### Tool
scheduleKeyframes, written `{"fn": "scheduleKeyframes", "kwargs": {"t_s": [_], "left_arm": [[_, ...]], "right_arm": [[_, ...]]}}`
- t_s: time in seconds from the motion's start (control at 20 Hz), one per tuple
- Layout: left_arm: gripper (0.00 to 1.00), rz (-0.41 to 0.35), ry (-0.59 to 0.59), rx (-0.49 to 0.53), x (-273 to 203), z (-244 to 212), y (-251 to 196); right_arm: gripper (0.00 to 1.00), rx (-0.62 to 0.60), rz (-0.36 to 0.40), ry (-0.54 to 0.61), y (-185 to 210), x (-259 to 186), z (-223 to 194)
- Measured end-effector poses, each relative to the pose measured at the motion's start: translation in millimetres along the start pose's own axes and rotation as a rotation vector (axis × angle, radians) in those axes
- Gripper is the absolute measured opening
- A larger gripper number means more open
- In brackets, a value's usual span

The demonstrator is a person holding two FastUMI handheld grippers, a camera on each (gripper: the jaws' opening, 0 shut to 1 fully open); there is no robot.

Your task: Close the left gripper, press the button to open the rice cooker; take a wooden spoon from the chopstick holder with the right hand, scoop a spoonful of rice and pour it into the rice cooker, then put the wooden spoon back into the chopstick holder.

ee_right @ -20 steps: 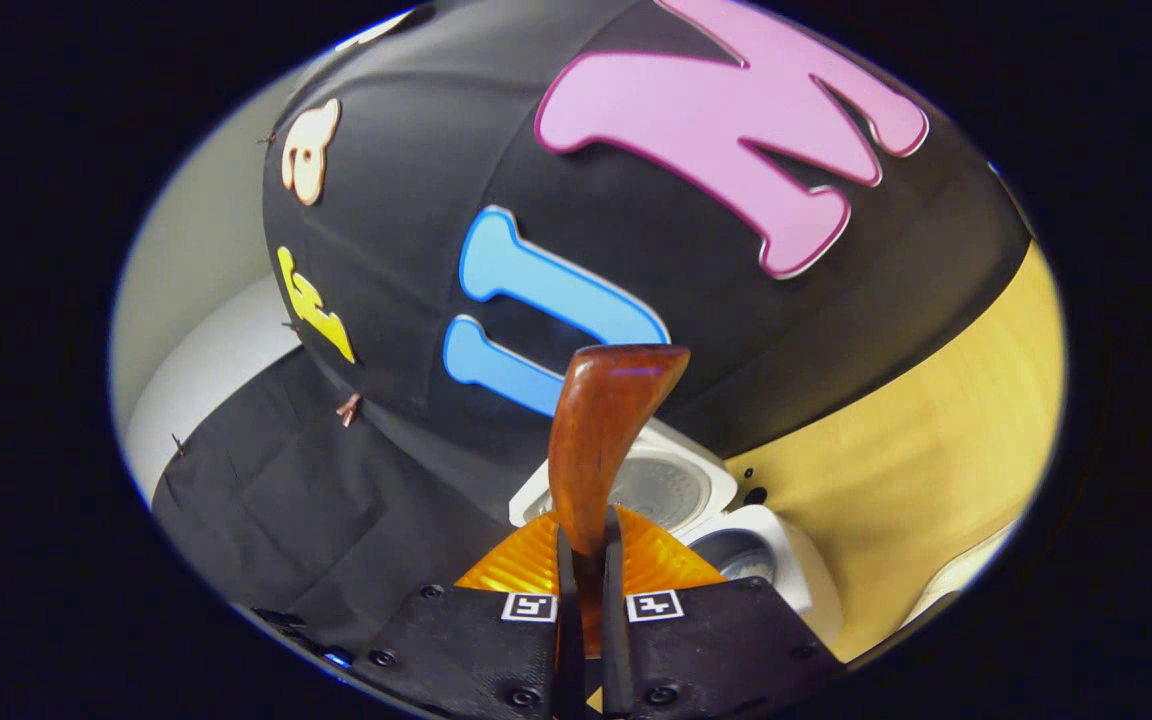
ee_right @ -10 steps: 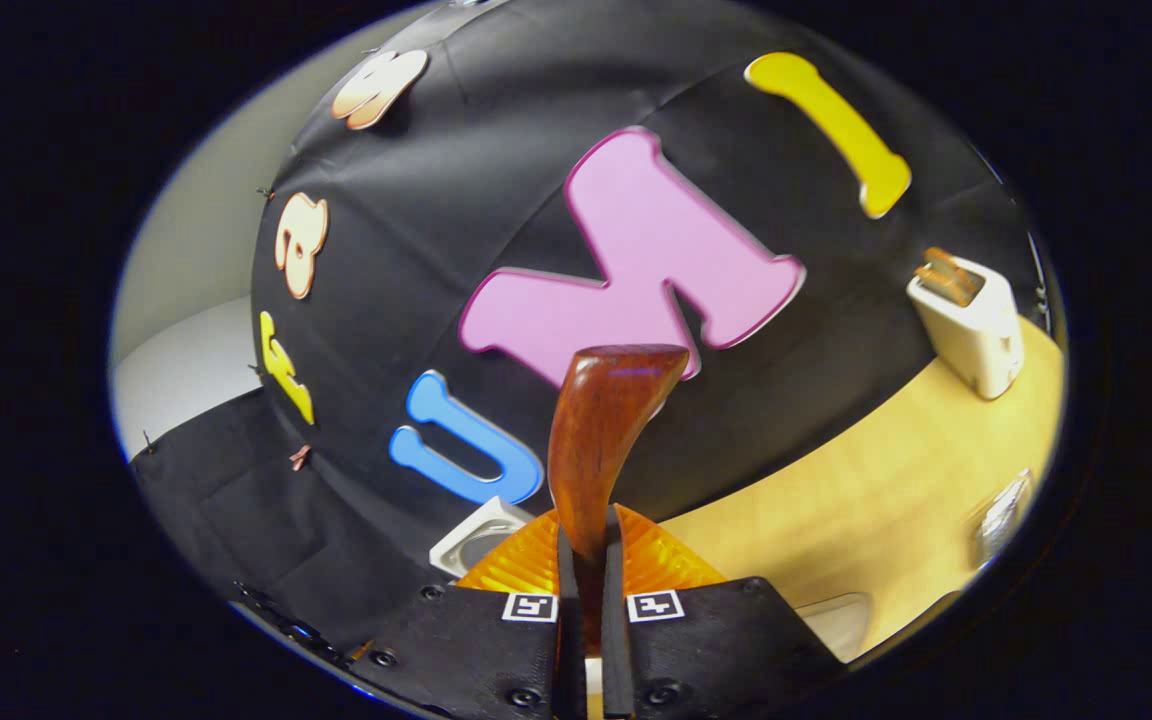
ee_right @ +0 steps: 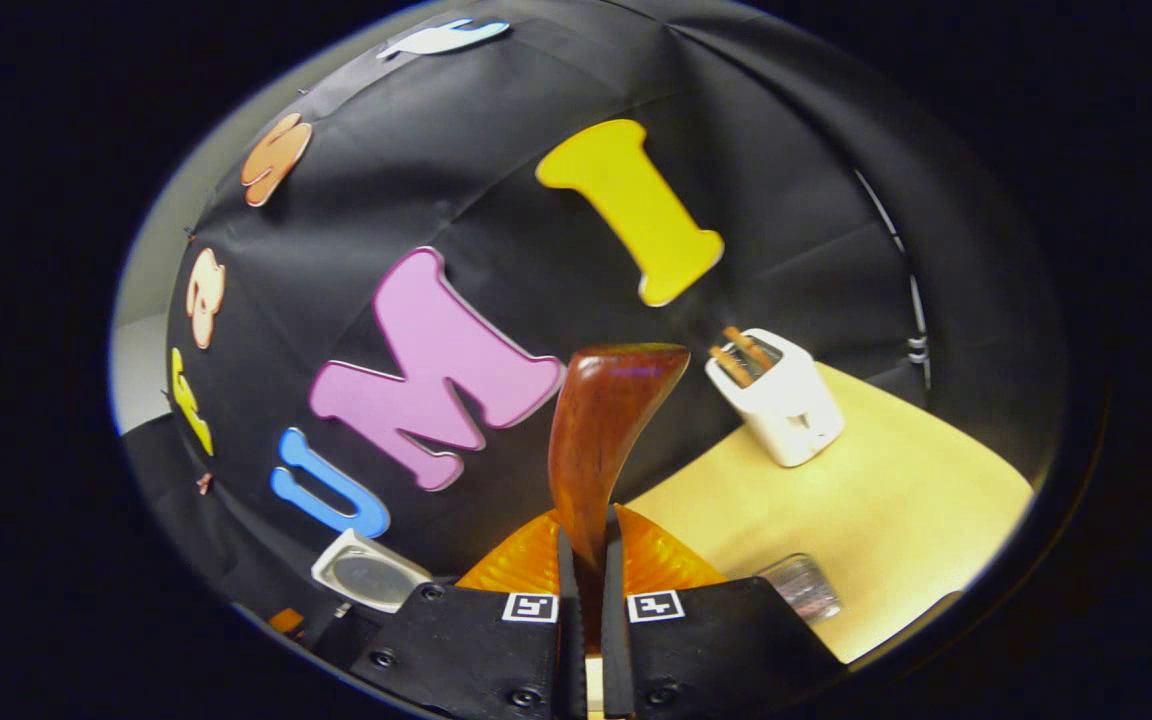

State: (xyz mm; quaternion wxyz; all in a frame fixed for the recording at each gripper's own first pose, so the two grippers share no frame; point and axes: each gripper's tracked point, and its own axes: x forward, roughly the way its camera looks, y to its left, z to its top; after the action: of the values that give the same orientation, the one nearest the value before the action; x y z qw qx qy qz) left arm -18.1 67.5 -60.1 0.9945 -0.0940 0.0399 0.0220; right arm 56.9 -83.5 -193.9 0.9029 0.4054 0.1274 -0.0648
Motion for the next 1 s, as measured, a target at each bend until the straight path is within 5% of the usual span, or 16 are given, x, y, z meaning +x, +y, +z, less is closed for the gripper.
{"fn": "scheduleKeyframes", "kwargs": {"t_s": [0.5,1.0], "left_arm": [[0.93,0.030,0.047,0.049,-1.8,-3.5,-26.6],[0.93,0.047,0.070,0.074,10.0,-6.4,-26.6]], "right_arm": [[0.11,-0.174,-0.187,0.079,-116.9,33.3,-44.0],[0.14,-0.174,-0.262,0.192,-160.1,57.3,-98.4]]}}
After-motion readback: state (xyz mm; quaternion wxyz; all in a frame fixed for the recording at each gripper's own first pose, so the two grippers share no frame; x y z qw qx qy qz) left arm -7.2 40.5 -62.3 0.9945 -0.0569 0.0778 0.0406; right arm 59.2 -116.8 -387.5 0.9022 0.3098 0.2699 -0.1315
